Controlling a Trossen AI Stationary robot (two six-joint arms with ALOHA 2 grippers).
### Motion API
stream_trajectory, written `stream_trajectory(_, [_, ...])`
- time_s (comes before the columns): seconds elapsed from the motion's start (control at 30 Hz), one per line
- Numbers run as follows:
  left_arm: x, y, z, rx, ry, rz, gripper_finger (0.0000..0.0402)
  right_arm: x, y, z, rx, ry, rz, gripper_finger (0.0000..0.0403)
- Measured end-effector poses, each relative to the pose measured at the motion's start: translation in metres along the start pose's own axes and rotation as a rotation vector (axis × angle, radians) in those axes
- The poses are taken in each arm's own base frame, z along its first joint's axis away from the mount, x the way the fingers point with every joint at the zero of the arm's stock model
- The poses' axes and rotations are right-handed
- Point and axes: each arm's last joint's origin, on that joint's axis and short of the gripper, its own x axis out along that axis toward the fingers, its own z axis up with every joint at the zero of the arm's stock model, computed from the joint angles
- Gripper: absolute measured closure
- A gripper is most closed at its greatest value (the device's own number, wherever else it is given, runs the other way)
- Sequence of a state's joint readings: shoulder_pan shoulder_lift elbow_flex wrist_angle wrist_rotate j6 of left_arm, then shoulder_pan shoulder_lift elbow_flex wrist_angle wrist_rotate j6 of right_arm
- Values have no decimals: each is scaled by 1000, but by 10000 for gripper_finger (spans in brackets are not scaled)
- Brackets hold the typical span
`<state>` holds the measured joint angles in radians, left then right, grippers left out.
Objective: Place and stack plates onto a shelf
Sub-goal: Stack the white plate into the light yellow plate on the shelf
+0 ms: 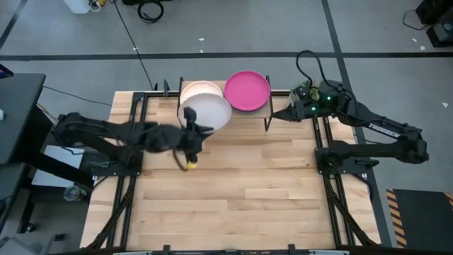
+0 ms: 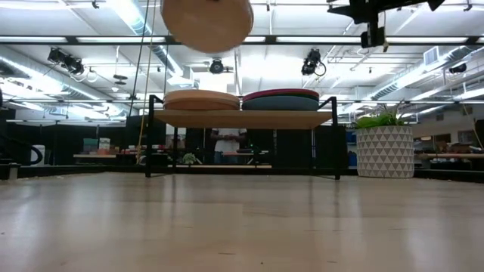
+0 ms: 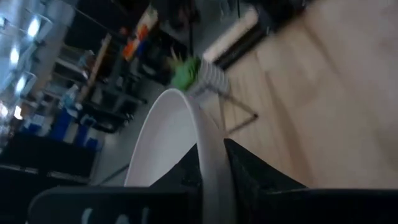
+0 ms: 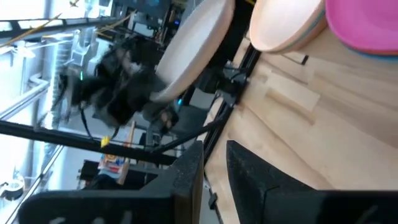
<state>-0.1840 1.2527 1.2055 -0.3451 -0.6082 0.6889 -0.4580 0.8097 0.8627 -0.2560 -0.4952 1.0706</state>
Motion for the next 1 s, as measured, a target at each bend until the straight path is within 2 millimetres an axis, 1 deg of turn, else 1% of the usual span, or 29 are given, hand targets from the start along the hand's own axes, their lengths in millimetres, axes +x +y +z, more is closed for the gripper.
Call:
stream_trajectory(0.1, [16, 10, -16, 15, 52, -39, 353, -1, 1, -2, 0, 6, -3, 328])
stream_trajectory(0.2, [32, 17, -37, 27, 170, -57, 353, 1, 2, -5, -5, 17, 2, 330])
stream_trajectory(0.33, [48, 29, -63, -53, 252, -114, 353, 3, 4, -8, -17, 9, -4, 330])
stream_trajectory(0.47, [62, 37, -81, -99, 316, -112, 353, 4, 5, -10, -28, 20, 0, 330])
stream_trajectory(0.63, [73, 45, -91, -142, 295, -132, 353, 4, 6, -11, -33, 24, 3, 331])
stream_trajectory(0.9, [96, 37, -104, -162, 360, -154, 352, 4, 7, -11, -49, 25, 20, 331])
stream_trajectory(1.0, [101, 35, -106, -193, 376, -152, 339, 5, 9, -13, -54, 35, 31, 331])
